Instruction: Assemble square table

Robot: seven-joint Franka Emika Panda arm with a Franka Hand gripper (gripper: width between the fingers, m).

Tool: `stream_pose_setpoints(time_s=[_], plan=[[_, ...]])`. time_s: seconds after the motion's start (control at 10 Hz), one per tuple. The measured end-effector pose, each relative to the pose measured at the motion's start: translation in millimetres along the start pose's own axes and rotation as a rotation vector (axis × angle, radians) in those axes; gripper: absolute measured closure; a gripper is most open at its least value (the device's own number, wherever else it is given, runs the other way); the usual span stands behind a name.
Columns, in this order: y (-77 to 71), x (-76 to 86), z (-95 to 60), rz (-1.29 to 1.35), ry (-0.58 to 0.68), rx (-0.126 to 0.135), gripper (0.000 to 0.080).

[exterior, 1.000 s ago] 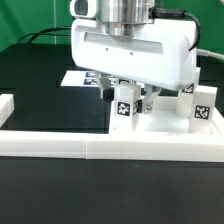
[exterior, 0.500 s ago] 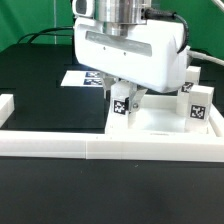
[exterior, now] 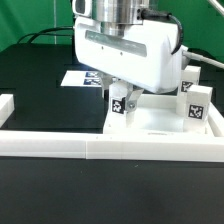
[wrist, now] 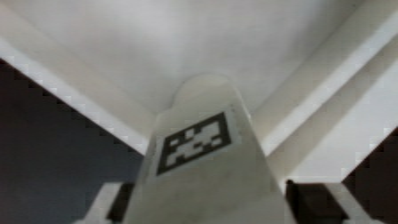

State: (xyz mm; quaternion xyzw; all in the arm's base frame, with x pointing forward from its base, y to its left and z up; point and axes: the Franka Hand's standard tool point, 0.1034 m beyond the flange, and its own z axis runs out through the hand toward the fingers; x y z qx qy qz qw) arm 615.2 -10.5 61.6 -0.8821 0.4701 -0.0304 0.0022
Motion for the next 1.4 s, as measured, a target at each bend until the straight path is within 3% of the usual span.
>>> stream_pose_setpoints(time_s=[0.1, 0.2, 0.3, 0.4, 0.6, 0.8, 1.2, 1.4], plan=[[0.2, 0.0, 0.5, 0.0, 0.0, 0.0, 0.045], [0.2, 0.0, 0.5, 0.0, 0.0, 0.0, 0.022], [0.2, 0.0, 0.5, 0.0, 0.0, 0.0, 0.022], [0.2, 0.0, 0.6, 0.0, 0.0, 0.0, 0.0172], [-1.3, 5.3, -10.8, -0.039, -0.003, 0.015, 0.0154], [-7.8, 8.7, -42.2, -0.058, -0.009, 0.057, 0.0151], [-10.0, 10.7, -87.4, -0.053, -0.005, 0.127, 0.015], [-9.3, 10.9, -83.9, -0.053, -0.004, 0.122, 0.015]])
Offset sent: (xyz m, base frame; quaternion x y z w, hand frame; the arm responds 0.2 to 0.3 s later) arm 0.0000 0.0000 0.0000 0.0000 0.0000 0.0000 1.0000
